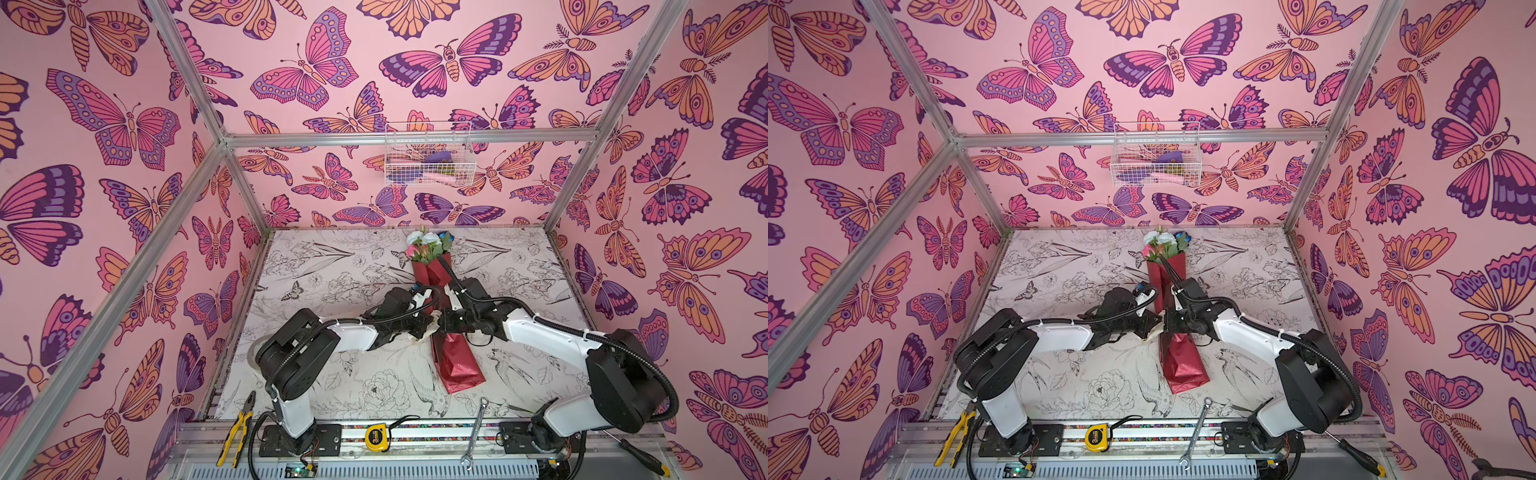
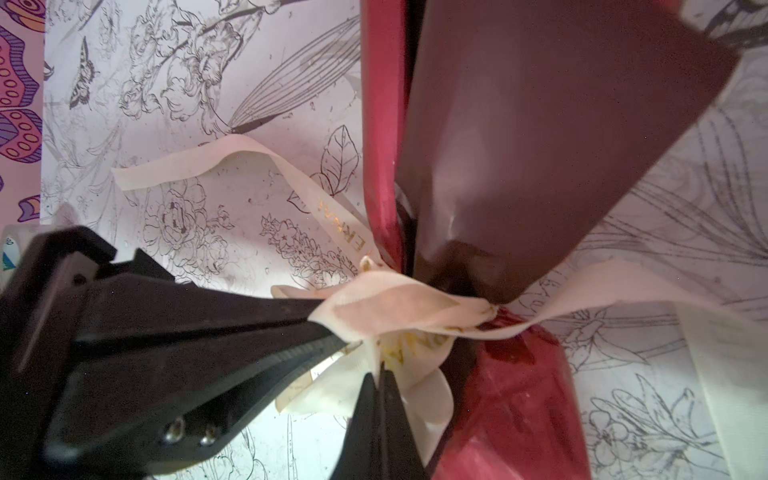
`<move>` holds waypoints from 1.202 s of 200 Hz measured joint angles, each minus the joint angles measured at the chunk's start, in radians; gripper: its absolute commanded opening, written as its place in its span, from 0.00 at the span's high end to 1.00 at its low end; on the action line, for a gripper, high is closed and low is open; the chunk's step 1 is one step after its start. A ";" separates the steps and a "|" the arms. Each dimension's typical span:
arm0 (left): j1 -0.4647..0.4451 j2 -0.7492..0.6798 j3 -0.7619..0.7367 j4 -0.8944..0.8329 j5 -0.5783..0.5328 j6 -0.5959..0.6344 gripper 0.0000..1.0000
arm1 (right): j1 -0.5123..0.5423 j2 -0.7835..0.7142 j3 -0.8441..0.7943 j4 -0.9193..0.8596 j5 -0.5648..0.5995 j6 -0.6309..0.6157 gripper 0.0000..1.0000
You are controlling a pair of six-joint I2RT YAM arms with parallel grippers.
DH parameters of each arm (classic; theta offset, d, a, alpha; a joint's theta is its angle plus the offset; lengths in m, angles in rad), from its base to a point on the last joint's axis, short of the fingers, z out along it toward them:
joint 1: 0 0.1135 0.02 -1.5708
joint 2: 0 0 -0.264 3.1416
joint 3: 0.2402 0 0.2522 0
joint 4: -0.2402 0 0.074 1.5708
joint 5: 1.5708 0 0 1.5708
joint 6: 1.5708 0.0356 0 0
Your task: Tie the bouquet of fake flowers
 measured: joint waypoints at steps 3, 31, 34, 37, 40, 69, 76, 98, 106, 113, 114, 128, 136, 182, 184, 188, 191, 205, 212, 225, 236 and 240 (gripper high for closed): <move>-0.001 -0.002 0.000 0.000 0.000 0.000 0.99 | 0.000 0.001 0.000 0.003 -0.001 0.000 1.00; -0.006 -0.018 0.000 0.000 -0.001 0.000 0.99 | 0.000 0.013 0.000 0.032 -0.005 0.000 1.00; -0.006 -0.020 0.000 0.000 -0.001 0.000 0.99 | 0.000 0.014 0.000 0.035 -0.005 0.000 1.00; -0.008 -0.023 0.000 0.000 -0.001 0.000 0.99 | 0.000 0.014 0.000 0.037 -0.005 0.000 1.00; -0.009 -0.025 0.000 0.000 -0.001 0.000 0.99 | 0.000 0.015 0.000 0.039 -0.005 0.000 1.00; -0.016 -0.038 0.000 0.002 -0.001 0.000 0.99 | 0.000 0.024 0.000 0.053 -0.002 0.000 1.00; -0.018 -0.038 0.000 0.001 -0.001 0.000 0.99 | 0.000 0.028 0.000 0.056 0.002 0.000 1.00; -0.032 -0.037 0.000 0.001 -0.001 -0.004 0.99 | 0.000 0.040 0.000 0.063 0.018 0.002 0.99; -0.039 -0.036 0.000 0.001 -0.002 -0.008 0.99 | 0.000 0.042 -0.002 0.063 0.025 0.004 0.96; -0.045 -0.033 0.000 0.002 -0.002 -0.011 0.99 | 0.000 0.042 -0.005 0.063 0.031 0.005 0.94; -0.045 -0.032 0.000 0.002 -0.002 -0.011 0.99 | 0.000 0.042 -0.006 0.063 0.032 0.005 0.94; -0.055 -0.022 0.000 0.004 -0.002 -0.016 0.99 | 0.000 0.040 -0.018 0.063 0.042 0.009 0.90; -0.059 -0.014 0.000 0.005 -0.002 -0.018 0.99 | 0.000 0.035 -0.028 0.063 0.047 0.012 0.89; -0.068 0.003 0.000 0.005 -0.003 -0.019 0.99 | 0.000 -0.077 -0.057 0.027 0.093 0.034 0.85; -0.068 0.003 0.000 0.005 -0.003 -0.019 0.99 | 0.000 -0.081 -0.057 0.026 0.094 0.035 0.85; -0.069 0.003 0.000 0.005 -0.003 -0.019 0.99 | 0.000 -0.093 -0.058 0.024 0.100 0.035 0.85; -0.069 0.003 0.000 0.005 -0.003 -0.019 0.99 | 0.000 -0.103 -0.058 0.022 0.105 0.038 0.84; -0.069 0.005 0.002 0.005 -0.003 -0.019 0.99 | 0.000 -0.130 -0.058 0.013 0.123 0.049 0.83; -0.069 0.007 0.003 0.005 -0.003 -0.020 1.00 | 0.000 -0.137 -0.058 0.008 0.130 0.055 0.83; -0.069 0.010 0.004 0.006 -0.003 -0.021 0.99 | 0.000 -0.141 -0.058 -0.003 0.143 0.066 0.80; -0.069 0.011 0.004 0.006 -0.003 -0.021 0.99 | 0.000 -0.141 -0.058 -0.013 0.150 0.079 0.71; -0.069 0.011 0.004 0.006 -0.003 -0.021 1.00 | 0.001 -0.141 -0.058 -0.016 0.151 0.085 0.68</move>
